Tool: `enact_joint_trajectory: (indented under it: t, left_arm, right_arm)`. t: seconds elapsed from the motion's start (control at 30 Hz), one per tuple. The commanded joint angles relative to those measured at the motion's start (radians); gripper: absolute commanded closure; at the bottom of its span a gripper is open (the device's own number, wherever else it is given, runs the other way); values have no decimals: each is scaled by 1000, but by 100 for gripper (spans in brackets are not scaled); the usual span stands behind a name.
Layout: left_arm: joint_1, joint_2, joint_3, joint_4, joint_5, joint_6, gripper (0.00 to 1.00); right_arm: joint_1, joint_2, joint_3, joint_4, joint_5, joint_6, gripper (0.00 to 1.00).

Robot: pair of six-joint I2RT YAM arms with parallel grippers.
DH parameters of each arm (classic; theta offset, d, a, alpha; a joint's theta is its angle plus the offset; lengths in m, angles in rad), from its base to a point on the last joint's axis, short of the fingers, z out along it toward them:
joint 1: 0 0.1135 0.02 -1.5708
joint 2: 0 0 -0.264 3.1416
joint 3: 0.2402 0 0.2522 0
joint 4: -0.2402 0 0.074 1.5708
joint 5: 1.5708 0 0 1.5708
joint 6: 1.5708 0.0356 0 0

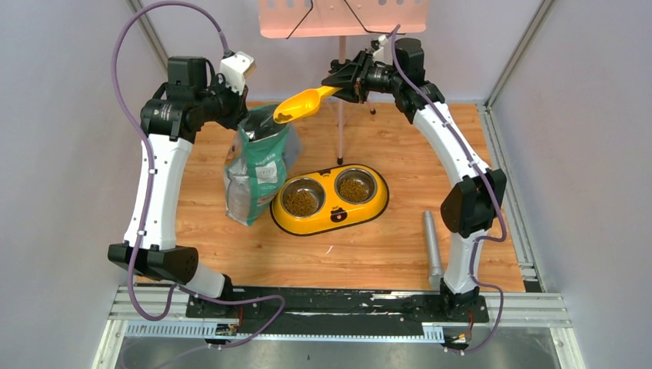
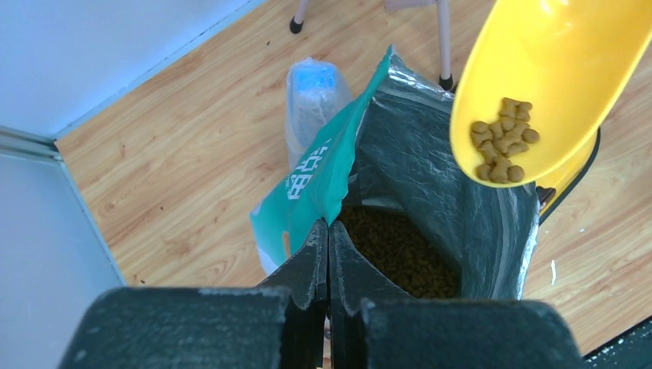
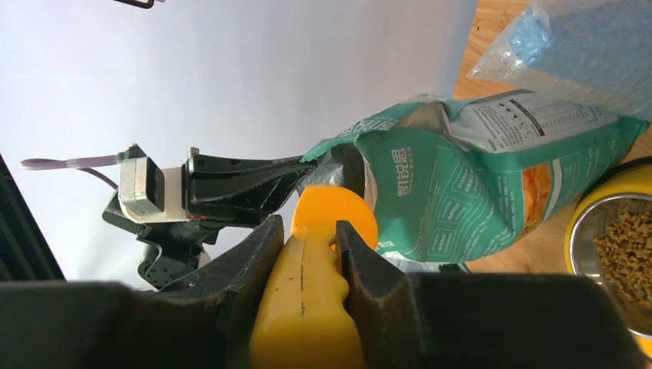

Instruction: Serve the pet food

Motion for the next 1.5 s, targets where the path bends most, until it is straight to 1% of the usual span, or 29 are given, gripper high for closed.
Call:
enact_joint_trajectory:
  t: [0.0,0.3,0.6,0.87,1.0,1.2,1.23,1.37,1.43,1.47]
  left_arm:
    - [5,8,44,43,-22,30,100]
    - [3,14,59,32,-82,64,100]
    - [4,4,62,29,-99,82,100]
    - [5,-15,40,14,-93,113,100]
    - [5,-28,7,42,-100,117,100]
    - [5,-3,50,38,-86,106,100]
    - [5,-8,48,43,-87,109,100]
    - [5,-34,11,78,-110,123,100]
    - [5,-48,-4,92,-111,126,100]
    - [5,-52,-8,99,-111,125,100]
  right_arm:
    - [-34,-130,-7,130,-22,-9,100]
    - [-83,-207,-124,176,-93,71,100]
    - [-109,-274,-179,178,-93,71,100]
    - [-225,-342,-287,171,-141,30,100]
    - [-264,-408,-375,178,-174,8,100]
    - [-333,-528,-548,142,-176,-39,100]
    - [-372,-549,-584,138,-175,-53,100]
    - [-456,-600,-729,146,-185,-101,100]
    - [-493,-609,-823,172,-200,-135,100]
    - [-509,-612,-869,212,-219,-154,100]
